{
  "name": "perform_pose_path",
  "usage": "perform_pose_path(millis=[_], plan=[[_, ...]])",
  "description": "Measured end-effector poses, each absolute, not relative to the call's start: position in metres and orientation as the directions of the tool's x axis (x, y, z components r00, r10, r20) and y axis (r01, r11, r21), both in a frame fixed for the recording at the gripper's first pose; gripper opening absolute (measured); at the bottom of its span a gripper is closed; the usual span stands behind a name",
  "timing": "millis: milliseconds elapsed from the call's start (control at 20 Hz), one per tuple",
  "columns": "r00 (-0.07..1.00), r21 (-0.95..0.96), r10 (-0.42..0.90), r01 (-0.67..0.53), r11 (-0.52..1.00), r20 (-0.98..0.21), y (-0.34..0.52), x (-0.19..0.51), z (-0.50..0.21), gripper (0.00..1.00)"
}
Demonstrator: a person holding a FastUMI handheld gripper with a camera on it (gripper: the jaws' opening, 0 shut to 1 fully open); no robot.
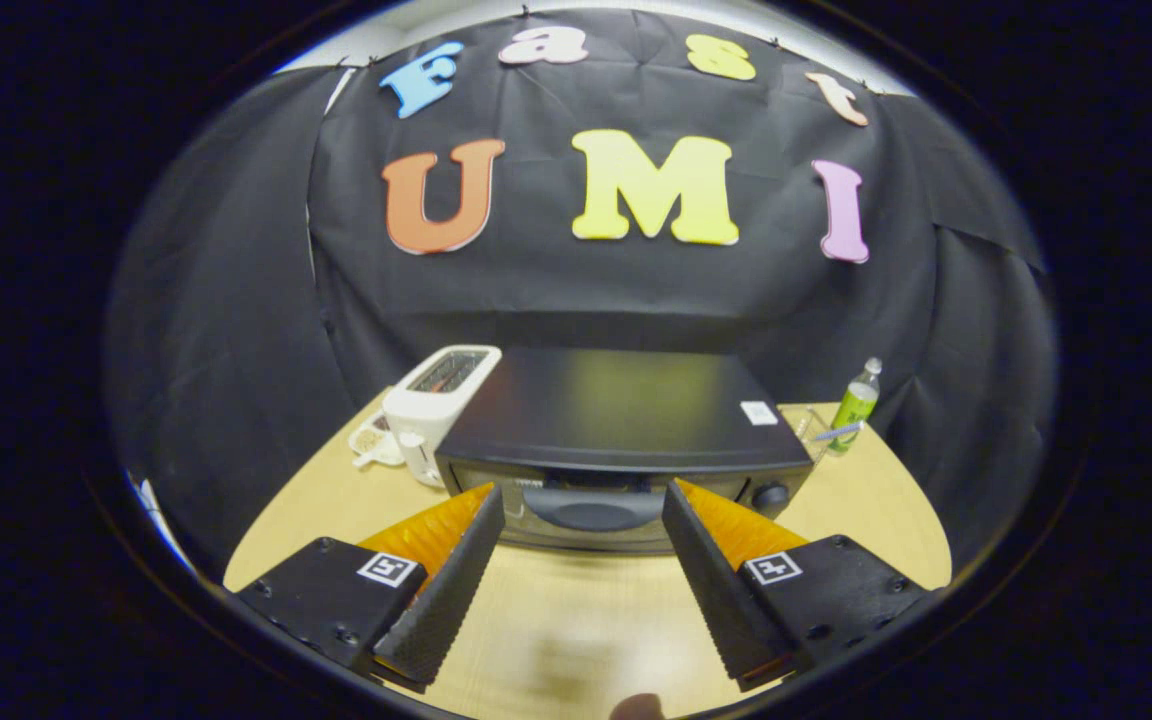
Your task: Open the toaster oven, put the food inside, and close the toaster oven door.
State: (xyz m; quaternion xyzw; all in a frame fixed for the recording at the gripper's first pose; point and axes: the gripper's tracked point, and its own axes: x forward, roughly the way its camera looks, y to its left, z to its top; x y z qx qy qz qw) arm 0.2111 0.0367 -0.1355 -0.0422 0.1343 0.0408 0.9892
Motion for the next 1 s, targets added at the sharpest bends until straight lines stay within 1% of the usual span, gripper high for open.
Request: perform_pose_path(millis=[200, 400, 600, 850, 1000], plan=[[0.991, -0.020, 0.065, -0.067, 0.998, -0.116, 0.036, 0.172, -0.038, 1.00], [0.999, -0.002, 0.038, -0.038, 0.999, -0.023, 0.026, 0.125, 0.026, 1.00], [0.998, -0.026, 0.037, -0.036, 0.999, 0.041, 0.027, 0.076, 0.050, 1.00], [0.998, 0.022, 0.026, -0.028, 0.999, 0.065, 0.028, 0.034, 0.049, 1.00], [0.997, 0.037, 0.010, -0.013, 0.999, 0.073, 0.024, 0.021, 0.044, 1.00]])
